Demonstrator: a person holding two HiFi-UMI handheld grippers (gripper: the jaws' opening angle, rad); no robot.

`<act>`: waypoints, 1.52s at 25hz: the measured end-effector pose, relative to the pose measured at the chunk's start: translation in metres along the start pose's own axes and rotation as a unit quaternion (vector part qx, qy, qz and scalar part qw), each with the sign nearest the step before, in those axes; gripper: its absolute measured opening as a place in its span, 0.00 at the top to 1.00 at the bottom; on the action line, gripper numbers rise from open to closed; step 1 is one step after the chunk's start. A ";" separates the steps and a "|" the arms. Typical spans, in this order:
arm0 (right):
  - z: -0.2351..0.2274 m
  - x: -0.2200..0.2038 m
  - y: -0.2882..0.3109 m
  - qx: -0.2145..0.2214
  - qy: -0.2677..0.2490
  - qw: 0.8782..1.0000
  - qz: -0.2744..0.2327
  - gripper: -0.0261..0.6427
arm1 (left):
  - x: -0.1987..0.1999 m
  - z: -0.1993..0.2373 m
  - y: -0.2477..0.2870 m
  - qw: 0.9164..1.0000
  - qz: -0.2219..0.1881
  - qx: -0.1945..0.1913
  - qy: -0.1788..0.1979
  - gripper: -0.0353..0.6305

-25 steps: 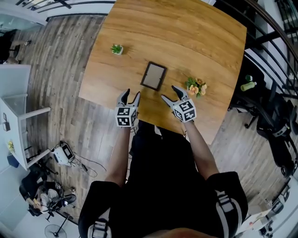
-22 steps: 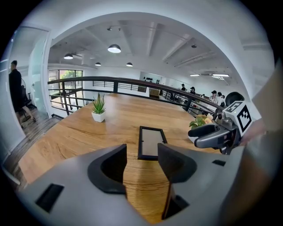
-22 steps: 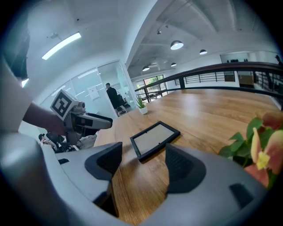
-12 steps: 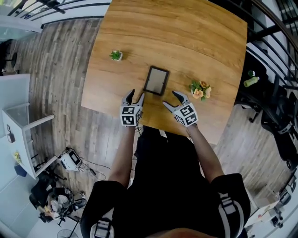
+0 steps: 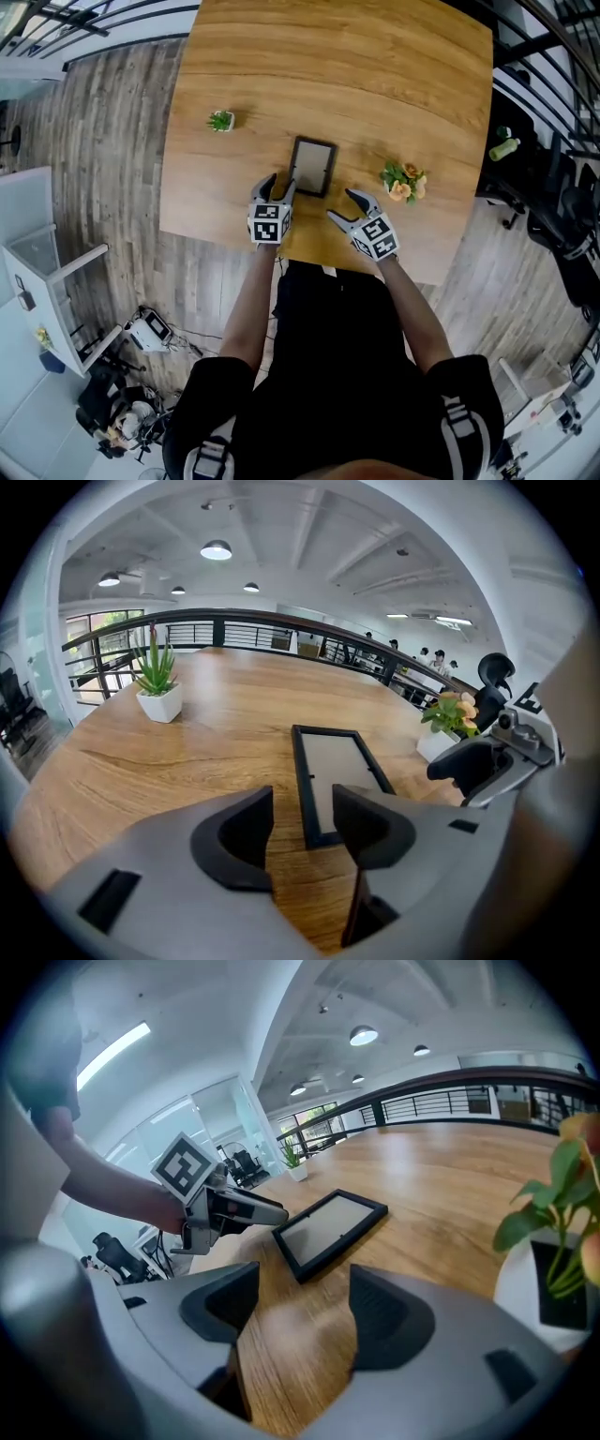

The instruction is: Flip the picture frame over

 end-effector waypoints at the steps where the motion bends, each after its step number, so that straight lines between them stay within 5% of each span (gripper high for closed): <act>1: 0.001 0.001 0.001 0.000 0.002 1.000 -0.001 0.50 | 0.000 0.000 0.004 1.000 0.005 0.001 0.002 0.62; 24: 0.016 -0.013 -0.003 -0.007 0.027 1.000 0.015 0.52 | 0.002 0.002 0.022 0.999 0.027 -0.007 0.015 0.73; 38: 0.012 -0.016 -0.010 -0.017 0.025 0.999 0.013 0.53 | -0.001 0.002 0.023 0.999 0.029 -0.014 -0.030 0.80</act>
Point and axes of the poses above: the fingertips, and each gripper's own axes: y forward along the fingers, z to its left, x out of its top, the point moved 8 cm from there along -y, backward along the fingers, and after that the axes turned 9 degrees about -y, right-handed, at the moved point
